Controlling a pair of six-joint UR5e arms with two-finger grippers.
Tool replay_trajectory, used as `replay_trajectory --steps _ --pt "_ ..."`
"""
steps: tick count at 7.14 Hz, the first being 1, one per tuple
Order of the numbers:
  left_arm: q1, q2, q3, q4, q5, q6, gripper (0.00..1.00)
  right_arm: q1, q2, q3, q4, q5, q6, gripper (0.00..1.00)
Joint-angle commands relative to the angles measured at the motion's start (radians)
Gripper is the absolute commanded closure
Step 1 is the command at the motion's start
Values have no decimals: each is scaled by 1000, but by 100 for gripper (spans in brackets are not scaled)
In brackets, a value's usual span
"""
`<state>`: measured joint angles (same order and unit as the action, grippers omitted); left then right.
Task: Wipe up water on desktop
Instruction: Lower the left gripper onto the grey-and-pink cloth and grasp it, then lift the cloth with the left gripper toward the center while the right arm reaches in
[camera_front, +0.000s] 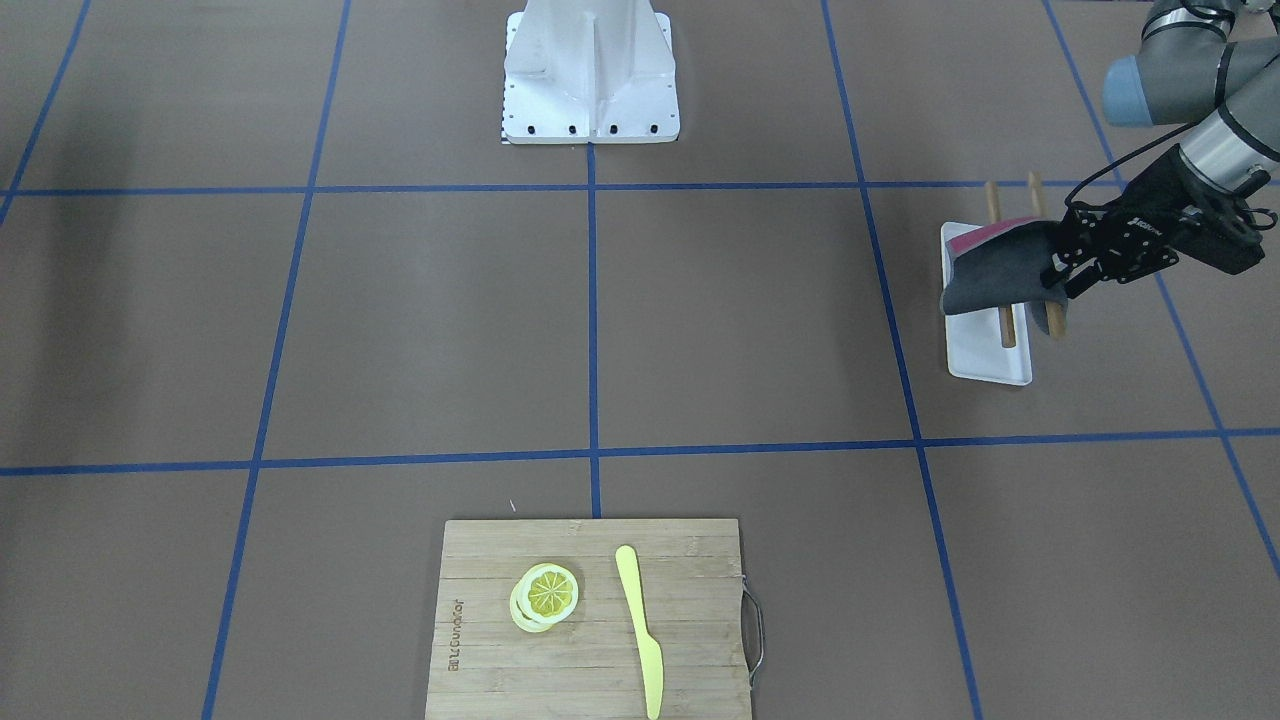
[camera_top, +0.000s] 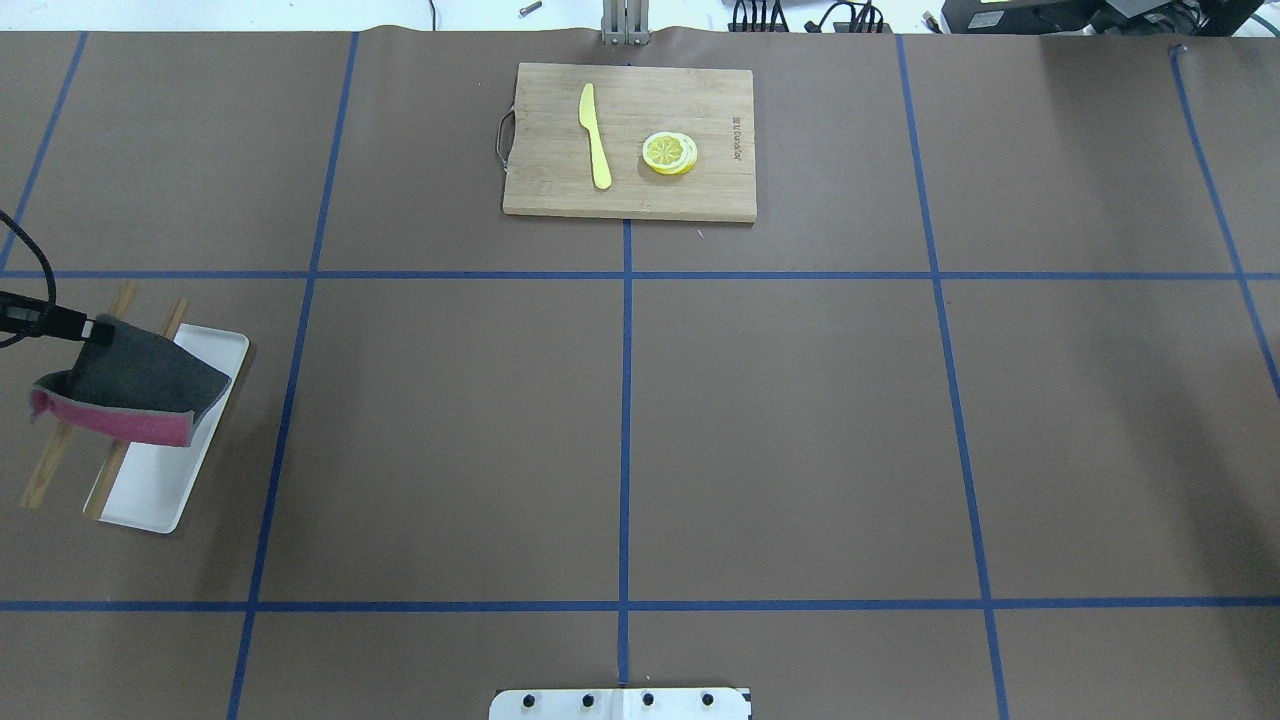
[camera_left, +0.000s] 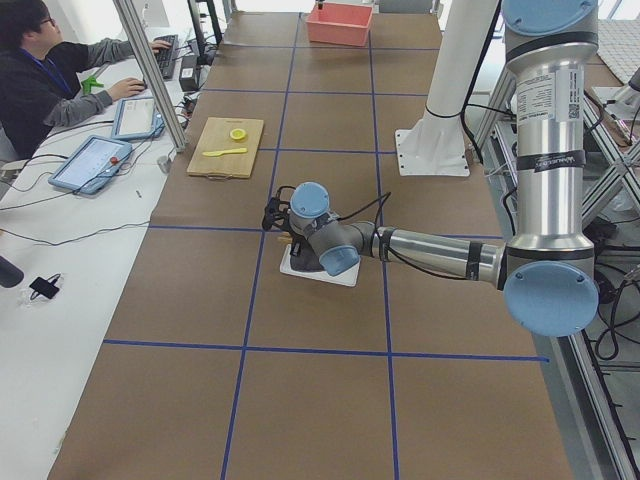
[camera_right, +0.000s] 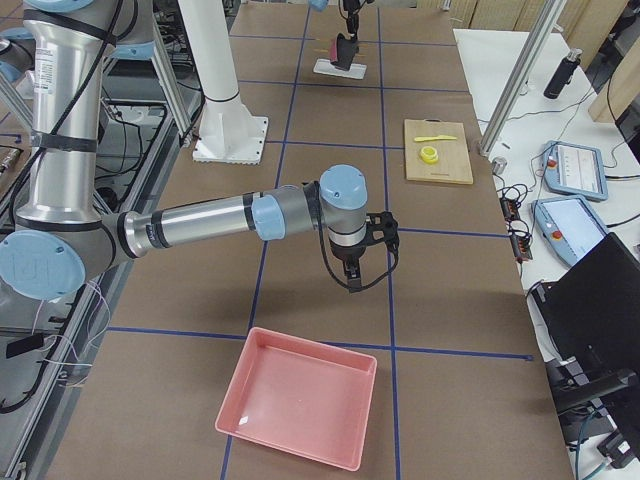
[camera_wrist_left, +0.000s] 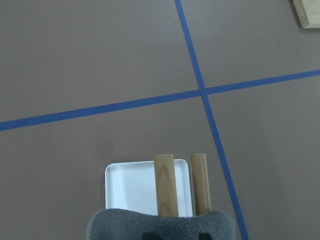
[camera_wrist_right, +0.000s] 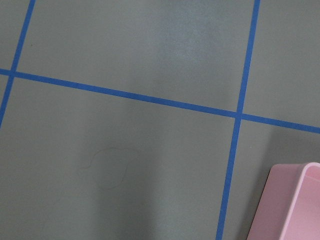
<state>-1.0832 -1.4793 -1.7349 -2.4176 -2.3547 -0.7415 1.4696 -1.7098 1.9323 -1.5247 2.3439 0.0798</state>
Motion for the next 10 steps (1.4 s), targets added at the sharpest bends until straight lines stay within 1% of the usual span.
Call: replay_trajectory --steps 1,2,3,5,6,7,8,9,10 --pt "6 1 2 0 2 2 76 0 1 -1 0 0 0 0" --pt "6 1 2 -2 2 2 93 0 -1 0 1 0 0 0" --pt "5 2 -5 -2 2 4 100 0 1 0 1 0 0 0" --pt "-20 10 -35 -2 -5 1 100 0 2 7 3 0 -2 0" --pt "-32 8 -50 8 -11 -7 100 0 12 8 32 2 3 0" --pt "-43 -9 -52 8 -2 -101 100 -8 15 7 94 2 6 0" --pt "-58 -53 -52 8 2 -227 100 -21 16 7 157 5 38 0" --pt "-60 -109 -52 8 5 -357 100 -58 30 5 248 6 102 0" --pt "-58 -175 -52 8 59 -516 100 -111 68 2 329 6 182 0"
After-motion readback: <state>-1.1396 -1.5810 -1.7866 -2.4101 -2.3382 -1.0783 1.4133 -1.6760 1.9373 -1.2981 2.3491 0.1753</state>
